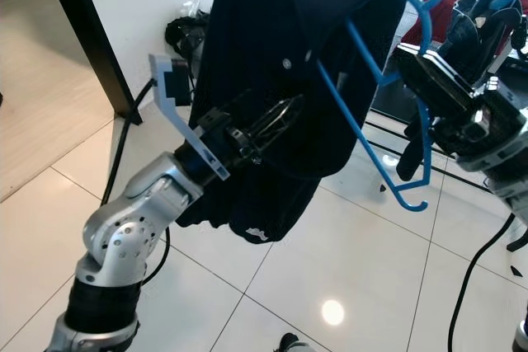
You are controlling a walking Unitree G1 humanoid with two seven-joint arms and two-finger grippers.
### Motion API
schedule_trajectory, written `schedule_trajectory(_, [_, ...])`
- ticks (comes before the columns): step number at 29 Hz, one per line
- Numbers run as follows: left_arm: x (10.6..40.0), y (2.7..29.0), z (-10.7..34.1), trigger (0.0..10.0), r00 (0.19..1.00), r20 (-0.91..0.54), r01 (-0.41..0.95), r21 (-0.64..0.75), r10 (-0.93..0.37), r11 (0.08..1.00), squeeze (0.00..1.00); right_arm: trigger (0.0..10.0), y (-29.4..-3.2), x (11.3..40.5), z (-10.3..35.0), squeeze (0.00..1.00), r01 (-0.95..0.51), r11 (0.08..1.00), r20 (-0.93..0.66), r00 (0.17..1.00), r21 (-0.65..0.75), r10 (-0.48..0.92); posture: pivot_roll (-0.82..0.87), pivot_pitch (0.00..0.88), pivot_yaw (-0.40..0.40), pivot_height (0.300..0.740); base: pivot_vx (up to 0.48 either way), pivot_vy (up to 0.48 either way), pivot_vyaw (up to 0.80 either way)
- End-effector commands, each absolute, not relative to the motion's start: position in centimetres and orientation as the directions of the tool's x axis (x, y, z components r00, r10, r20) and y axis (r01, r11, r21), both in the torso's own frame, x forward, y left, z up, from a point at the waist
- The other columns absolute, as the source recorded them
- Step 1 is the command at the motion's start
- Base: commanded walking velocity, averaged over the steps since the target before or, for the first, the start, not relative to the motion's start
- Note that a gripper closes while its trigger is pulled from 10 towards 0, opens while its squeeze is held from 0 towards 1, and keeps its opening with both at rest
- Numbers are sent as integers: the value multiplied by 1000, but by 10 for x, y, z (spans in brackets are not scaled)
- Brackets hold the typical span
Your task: Hang hanger
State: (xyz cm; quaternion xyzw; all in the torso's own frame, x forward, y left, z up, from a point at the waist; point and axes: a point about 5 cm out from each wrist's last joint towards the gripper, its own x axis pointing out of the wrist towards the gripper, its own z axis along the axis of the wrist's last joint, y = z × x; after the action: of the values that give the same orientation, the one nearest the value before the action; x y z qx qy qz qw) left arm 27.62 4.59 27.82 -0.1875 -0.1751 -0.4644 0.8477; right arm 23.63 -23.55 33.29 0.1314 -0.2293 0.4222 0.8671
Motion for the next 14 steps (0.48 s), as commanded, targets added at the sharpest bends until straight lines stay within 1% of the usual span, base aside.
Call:
schedule_trajectory(1, [276, 38, 267, 10000, 529, 397, 833, -77, -750, 547, 0, 10000, -233, 232, 340, 0, -796, 605, 548, 500, -12, 670, -74, 187, -39, 740, 0, 0, 0])
schedule_trajectory(2, [276, 38, 267, 10000, 529, 397, 833, -77, -750, 547, 0, 10000, -233, 232, 340, 0, -796, 605, 548, 500, -12, 670, -74, 187, -39, 740, 0, 0, 0])
schedule_trajectory(3, [279, 36, 262, 10000, 558, 358, 808, -29, -748, 589, 0, 10000, -232, 231, 341, 0, -797, 604, 550, 498, -14, 670, -74, 187, -39, 740, 0, 0, 0])
schedule_trajectory(4, [279, 36, 262, 10000, 558, 358, 808, -29, -748, 589, 0, 10000, -232, 231, 341, 0, -797, 604, 550, 498, -14, 670, -74, 187, -39, 740, 0, 0, 0])
schedule_trajectory(5, [281, 34, 258, 10000, 572, 326, 791, 26, -753, 612, 0, 10000, -232, 231, 342, 0, -798, 603, 552, 496, -15, 670, -74, 187, -39, 740, 0, 0, 0])
schedule_trajectory(6, [282, 32, 255, 10000, 589, 303, 775, 50, -749, 630, 0, 10000, -231, 230, 343, 0, -798, 603, 554, 494, -18, 670, -79, 186, -37, 740, 0, 0, 0])
schedule_trajectory(7, [282, 32, 255, 10000, 589, 303, 775, 50, -749, 630, 0, 10000, -231, 230, 343, 0, -798, 603, 554, 494, -18, 670, -79, 186, -37, 740, 0, 0, 0])
schedule_trajectory(9, [289, 31, 250, 10000, 646, 272, 719, 97, -713, 689, 0, 10000, -230, 229, 345, 0, -799, 601, 558, 488, -25, 672, -80, 184, -36, 740, 0, 0, 0])
schedule_trajectory(10, [289, 31, 250, 10000, 646, 272, 719, 97, -713, 689, 0, 10000, -230, 229, 345, 0, -799, 601, 558, 488, -25, 672, -80, 184, -36, 740, 0, 0, 0])
schedule_trajectory(11, [291, 32, 249, 10000, 669, 261, 695, 112, -696, 710, 0, 10000, -230, 229, 346, 0, -799, 601, 559, 486, -28, 672, -80, 184, -36, 740, 0, 0, 0])
schedule_trajectory(13, [291, 32, 249, 10000, 669, 261, 695, 112, -696, 710, 0, 10000, -230, 229, 346, 0, -799, 601, 559, 486, -28, 672, -80, 184, -36, 740, 0, 0, 0])
schedule_trajectory(14, [296, 32, 246, 10000, 707, 245, 650, 148, -664, 746, 0, 10000, -229, 229, 346, 0, -800, 599, 562, 482, -31, 672, -81, 182, -35, 740, 0, 0, 0])
